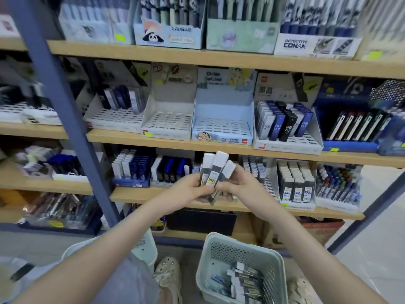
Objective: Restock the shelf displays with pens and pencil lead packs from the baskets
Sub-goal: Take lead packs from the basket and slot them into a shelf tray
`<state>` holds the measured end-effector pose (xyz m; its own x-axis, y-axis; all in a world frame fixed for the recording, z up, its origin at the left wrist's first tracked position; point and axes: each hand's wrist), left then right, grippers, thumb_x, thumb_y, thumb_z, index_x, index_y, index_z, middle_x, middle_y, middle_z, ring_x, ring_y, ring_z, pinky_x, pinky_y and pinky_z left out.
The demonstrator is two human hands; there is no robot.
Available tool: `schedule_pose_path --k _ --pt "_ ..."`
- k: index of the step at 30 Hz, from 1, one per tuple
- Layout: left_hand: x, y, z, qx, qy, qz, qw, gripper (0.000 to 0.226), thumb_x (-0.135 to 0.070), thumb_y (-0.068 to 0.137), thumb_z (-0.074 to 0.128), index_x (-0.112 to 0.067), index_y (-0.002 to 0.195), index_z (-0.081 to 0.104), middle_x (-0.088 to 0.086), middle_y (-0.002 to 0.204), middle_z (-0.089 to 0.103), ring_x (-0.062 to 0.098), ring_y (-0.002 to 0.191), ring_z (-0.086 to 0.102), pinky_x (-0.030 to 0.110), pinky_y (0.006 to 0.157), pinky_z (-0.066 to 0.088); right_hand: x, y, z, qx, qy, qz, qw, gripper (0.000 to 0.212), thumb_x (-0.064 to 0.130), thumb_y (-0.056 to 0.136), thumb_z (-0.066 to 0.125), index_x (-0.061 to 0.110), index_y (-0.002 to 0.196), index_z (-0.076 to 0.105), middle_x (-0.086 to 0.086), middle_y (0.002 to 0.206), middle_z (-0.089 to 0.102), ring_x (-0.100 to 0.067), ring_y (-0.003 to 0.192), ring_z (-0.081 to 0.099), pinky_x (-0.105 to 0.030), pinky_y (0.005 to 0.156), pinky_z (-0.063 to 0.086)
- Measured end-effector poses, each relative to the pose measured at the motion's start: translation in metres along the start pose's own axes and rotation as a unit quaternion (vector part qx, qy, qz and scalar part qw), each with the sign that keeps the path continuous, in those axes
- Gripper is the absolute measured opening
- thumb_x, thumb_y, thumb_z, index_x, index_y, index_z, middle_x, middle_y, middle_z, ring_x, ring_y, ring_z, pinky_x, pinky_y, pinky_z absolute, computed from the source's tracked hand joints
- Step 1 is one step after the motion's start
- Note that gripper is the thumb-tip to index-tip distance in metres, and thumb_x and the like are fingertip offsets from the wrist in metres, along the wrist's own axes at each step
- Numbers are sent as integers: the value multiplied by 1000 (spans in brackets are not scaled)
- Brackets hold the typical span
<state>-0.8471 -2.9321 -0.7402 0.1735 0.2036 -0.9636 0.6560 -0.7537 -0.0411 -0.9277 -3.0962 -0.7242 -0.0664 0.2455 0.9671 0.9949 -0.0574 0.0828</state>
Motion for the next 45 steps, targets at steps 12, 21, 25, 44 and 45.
schedule_pose_path --k 12,21,25,44,45 --pt "-55 -11 -120 -112 -18 59 992 22 -14 97 52 -13 118 58 10 105 71 17 94 69 25 79 55 87 95 40 -58 8 -116 992 12 13 94 55 23 102 53 1 78 60 -13 60 54 -29 53 42" --pt "-29 8 -180 -302 -147 88 938 7 -10 96 53 -10 98 60 2 80 69 13 73 66 20 64 55 86 176 77 -108 -14 -120 987 12 15 92 59 24 94 50 4 93 63 -1 79 61 -23 70 48" --pt "-16 23 -193 -333 -184 85 921 7 -8 97 51 -10 96 58 7 82 65 13 69 63 19 60 54 82 210 83 -122 -59 -115 984 12 19 93 57 25 96 48 3 95 63 -12 90 61 -34 80 50" --pt "4 55 -229 -262 -173 117 942 8 -5 94 55 -3 99 60 6 85 72 15 79 70 23 69 56 79 307 80 -216 -170 -30 961 25 25 88 64 4 79 54 -11 73 58 -25 69 55 -31 59 38" --pt "5 54 -230 -262 -180 114 941 8 -4 93 55 -4 100 60 6 84 72 15 79 70 23 69 56 78 308 79 -222 -151 -38 963 25 23 89 64 -2 91 58 -15 78 61 -27 73 58 -29 58 39"
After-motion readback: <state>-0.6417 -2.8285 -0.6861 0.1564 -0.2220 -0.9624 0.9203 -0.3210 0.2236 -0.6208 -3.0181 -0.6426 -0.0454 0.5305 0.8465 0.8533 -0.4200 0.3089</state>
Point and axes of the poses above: each hand's wrist, its own y-axis towards the middle knuckle, its own z-axis out of the palm, x = y × z
